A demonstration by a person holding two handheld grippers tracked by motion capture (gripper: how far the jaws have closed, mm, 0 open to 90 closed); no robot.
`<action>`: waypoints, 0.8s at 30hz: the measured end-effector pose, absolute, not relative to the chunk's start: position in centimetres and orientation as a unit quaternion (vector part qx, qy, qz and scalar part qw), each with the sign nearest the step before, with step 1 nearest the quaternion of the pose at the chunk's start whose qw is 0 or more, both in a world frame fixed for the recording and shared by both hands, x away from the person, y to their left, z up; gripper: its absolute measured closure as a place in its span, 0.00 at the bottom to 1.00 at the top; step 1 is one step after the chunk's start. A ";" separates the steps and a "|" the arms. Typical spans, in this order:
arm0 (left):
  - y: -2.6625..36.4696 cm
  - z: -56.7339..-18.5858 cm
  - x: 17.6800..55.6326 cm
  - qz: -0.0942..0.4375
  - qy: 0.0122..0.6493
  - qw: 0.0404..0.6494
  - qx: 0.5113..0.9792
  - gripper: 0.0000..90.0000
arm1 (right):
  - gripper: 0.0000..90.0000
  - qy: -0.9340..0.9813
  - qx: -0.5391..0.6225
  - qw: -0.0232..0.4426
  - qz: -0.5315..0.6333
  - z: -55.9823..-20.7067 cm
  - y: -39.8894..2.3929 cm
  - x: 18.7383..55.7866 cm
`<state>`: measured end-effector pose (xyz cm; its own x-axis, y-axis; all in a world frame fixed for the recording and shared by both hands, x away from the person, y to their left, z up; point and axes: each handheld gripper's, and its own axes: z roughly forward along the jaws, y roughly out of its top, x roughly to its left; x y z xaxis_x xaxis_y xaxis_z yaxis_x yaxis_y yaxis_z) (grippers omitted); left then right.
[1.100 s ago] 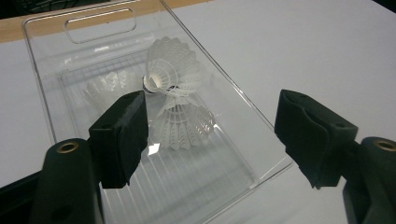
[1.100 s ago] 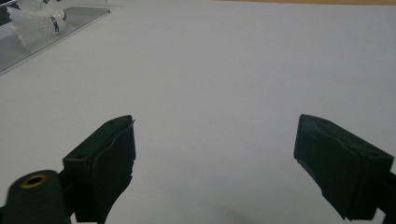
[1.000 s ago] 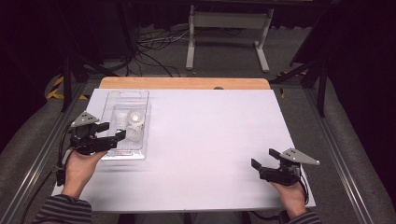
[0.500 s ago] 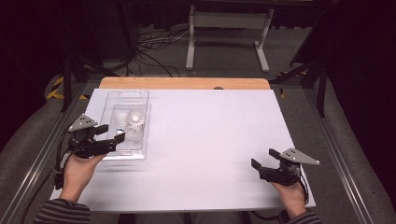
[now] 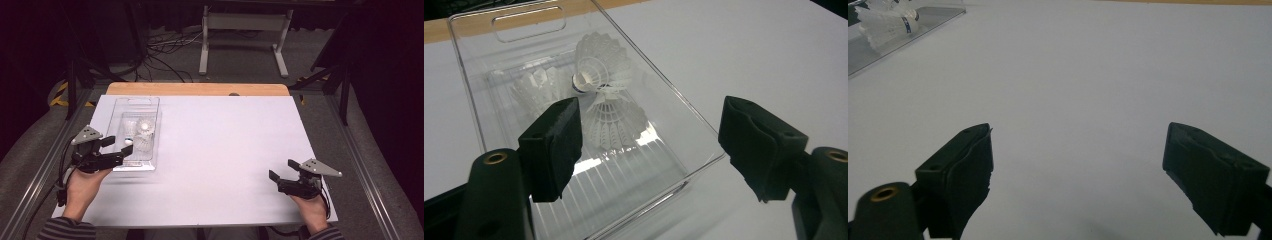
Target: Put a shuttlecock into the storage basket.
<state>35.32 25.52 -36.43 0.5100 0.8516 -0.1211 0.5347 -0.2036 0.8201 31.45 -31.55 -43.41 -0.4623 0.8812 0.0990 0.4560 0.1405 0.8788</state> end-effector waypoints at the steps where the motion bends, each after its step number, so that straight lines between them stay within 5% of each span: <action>1: 25.5 -36.4 35.3 0.184 0.460 0.432 0.754 0.30 | 0.15 0.719 0.465 0.230 0.462 -43.4 -31.6 31.4; 24: 26.2 -37.2 34.1 0.182 0.463 0.442 0.747 0.30 | 0.15 0.722 0.463 0.229 0.460 -43.4 -31.5 31.4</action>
